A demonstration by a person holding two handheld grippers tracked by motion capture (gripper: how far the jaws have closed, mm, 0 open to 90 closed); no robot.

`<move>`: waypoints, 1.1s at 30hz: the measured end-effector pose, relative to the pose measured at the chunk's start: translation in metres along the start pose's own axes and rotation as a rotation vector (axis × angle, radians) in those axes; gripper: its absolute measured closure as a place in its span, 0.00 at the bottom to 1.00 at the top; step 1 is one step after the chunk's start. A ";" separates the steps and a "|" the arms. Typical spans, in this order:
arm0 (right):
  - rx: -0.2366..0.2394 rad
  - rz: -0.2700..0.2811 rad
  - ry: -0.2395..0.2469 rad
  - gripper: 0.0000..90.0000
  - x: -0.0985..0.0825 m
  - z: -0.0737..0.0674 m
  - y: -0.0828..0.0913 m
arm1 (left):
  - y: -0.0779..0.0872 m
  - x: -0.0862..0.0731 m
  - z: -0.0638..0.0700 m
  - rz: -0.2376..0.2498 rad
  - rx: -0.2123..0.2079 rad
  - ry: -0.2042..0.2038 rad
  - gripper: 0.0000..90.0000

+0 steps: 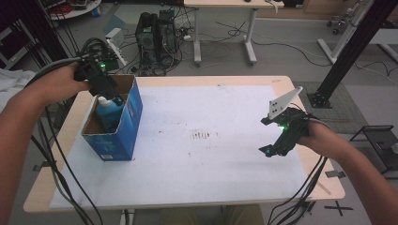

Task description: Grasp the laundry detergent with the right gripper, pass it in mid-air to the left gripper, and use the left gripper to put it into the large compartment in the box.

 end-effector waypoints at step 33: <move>-0.002 0.020 -0.006 0.01 -0.002 -0.002 0.007 | -0.050 0.072 0.045 0.149 -0.041 -0.099 0.16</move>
Point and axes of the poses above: each handheld gripper's, and its own axes: y roughly backward along the jaws, x roughly out of its top, z roughly to its right, the point moved 7 cm from there along -y, roughly forward along the jaws, and after that the axes turned 15 degrees about z, right-handed, at the moved point
